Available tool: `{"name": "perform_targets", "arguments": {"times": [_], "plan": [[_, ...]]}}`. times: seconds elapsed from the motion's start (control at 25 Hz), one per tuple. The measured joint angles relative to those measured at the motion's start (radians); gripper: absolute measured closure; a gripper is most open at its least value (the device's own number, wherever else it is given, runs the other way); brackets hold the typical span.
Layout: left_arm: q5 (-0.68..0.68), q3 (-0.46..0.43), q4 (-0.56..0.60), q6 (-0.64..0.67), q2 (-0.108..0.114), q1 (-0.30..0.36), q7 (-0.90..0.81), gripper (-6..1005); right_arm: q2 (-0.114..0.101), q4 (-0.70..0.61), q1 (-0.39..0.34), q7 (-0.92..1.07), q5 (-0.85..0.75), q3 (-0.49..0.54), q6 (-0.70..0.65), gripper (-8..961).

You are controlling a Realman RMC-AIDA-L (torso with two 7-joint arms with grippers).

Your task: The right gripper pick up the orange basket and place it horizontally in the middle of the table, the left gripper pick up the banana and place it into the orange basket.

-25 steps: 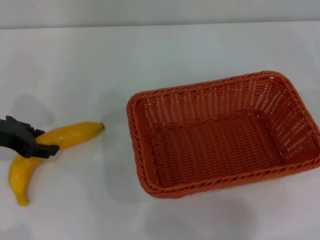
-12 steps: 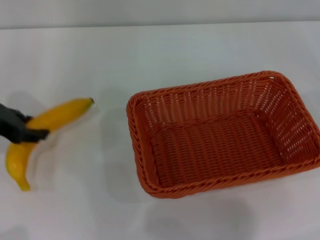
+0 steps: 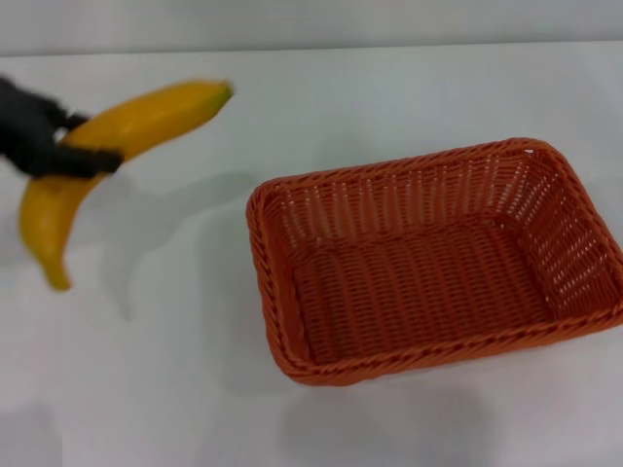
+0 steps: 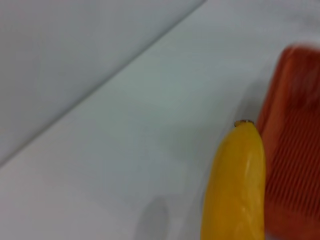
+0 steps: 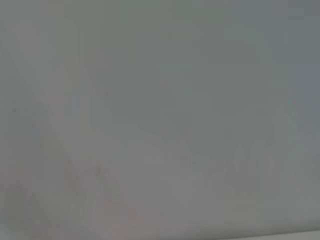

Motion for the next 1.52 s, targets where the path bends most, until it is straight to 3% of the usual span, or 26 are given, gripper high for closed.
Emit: {"name": "perform_targets", "arguments": {"times": [0.2,0.32,0.44,0.56,0.92,1.08,1.28,1.4,1.52], "plan": [[-0.015,0.039,0.050,0.000,-0.014,-0.126,-0.090,489,0.002,0.000,0.007,-0.006,0.008,-0.006,0.005,218],[-0.011,0.098,0.093,0.015,-0.045,-0.198,-0.128,488,0.006,0.000,0.007,-0.014,0.019,-0.011,0.005,218],[-0.009,0.177,0.138,0.072,-0.082,-0.254,-0.169,487,0.007,0.000,0.008,-0.018,0.025,-0.013,0.007,218],[-0.017,0.299,0.204,0.183,-0.091,-0.287,-0.232,487,0.008,0.000,0.009,-0.027,0.026,-0.013,0.012,218],[-0.082,0.590,0.369,0.423,-0.095,-0.304,-0.255,485,0.011,0.002,0.008,-0.043,0.028,-0.013,0.022,218],[-0.106,0.655,0.383,0.484,-0.097,-0.301,-0.259,484,0.011,0.002,0.004,-0.044,0.028,-0.013,0.027,218],[-0.151,0.664,0.377,0.495,-0.097,-0.290,-0.252,483,0.009,0.002,-0.005,-0.044,0.028,-0.011,0.030,218],[-0.173,0.633,0.355,0.486,-0.094,-0.267,-0.243,353,0.004,0.002,-0.012,-0.046,0.028,-0.004,0.036,218],[-0.200,0.552,0.291,0.474,-0.092,-0.189,-0.201,233,0.003,0.002,-0.015,-0.064,0.034,-0.001,0.037,218]]}}
